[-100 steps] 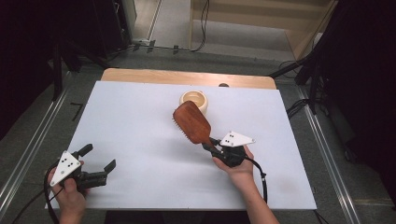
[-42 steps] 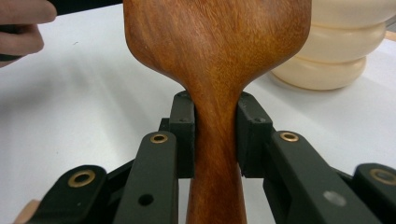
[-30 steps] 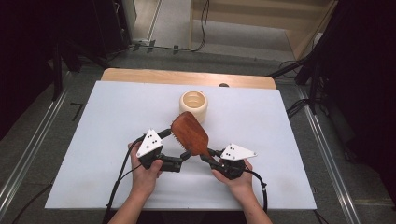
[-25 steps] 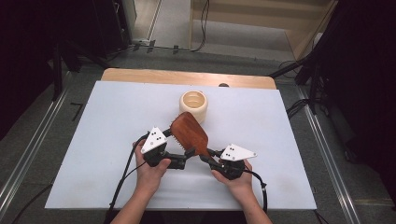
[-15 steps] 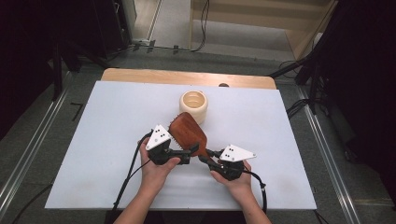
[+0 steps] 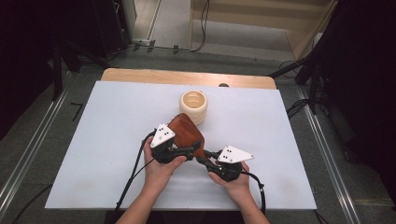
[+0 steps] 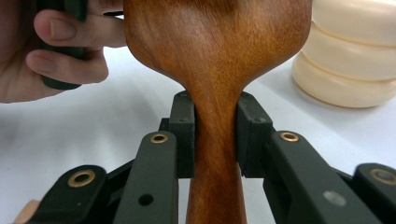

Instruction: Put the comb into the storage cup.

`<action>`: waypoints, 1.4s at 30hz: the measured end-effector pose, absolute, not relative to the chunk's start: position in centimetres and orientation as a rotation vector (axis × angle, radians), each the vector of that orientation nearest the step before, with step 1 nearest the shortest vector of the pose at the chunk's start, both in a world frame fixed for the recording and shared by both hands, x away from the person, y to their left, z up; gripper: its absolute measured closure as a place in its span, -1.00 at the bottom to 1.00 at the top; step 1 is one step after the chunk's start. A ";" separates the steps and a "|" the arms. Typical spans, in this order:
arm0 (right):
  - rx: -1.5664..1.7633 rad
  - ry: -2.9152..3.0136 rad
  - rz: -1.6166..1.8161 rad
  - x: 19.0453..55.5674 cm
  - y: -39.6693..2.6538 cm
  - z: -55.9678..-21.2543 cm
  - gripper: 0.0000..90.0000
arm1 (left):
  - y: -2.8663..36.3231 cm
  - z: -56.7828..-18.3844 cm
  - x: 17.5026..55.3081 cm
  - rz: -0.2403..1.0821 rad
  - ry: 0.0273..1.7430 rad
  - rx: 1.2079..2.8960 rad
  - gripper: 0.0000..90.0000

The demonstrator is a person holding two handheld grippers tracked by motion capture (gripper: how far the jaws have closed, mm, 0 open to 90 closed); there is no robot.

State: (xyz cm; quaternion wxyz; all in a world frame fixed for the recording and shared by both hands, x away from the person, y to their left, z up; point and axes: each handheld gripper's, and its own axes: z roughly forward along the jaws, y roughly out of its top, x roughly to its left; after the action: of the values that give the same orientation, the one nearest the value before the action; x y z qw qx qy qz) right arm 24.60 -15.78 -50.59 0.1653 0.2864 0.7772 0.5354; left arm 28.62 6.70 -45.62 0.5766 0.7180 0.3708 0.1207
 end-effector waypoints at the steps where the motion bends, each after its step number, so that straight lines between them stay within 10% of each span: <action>1: 0.819 2.209 1.527 24.6 -15.8 -50.6 0.56 | 6.8 -45.6 28.7 0.265 0.877 1.677 -0.42; 18: 0.830 2.195 1.572 24.7 -15.9 -50.4 0.53 | 6.7 -44.5 28.5 0.120 0.795 1.633 0.17; 28: 0.902 2.157 1.660 24.9 -17.9 -49.9 -0.95 | 7.8 -43.9 28.7 0.144 0.783 1.627 0.24; 42: 0.972 2.050 1.635 23.9 -21.7 -50.5 -1.00 | 9.1 -43.3 28.9 0.169 0.786 1.622 0.25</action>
State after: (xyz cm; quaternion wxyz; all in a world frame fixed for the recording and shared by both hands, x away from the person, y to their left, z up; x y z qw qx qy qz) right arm 23.94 -21.67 -50.53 0.1717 0.3423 0.7223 0.5759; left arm 28.90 9.12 -43.33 0.6174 0.7048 0.3415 0.0733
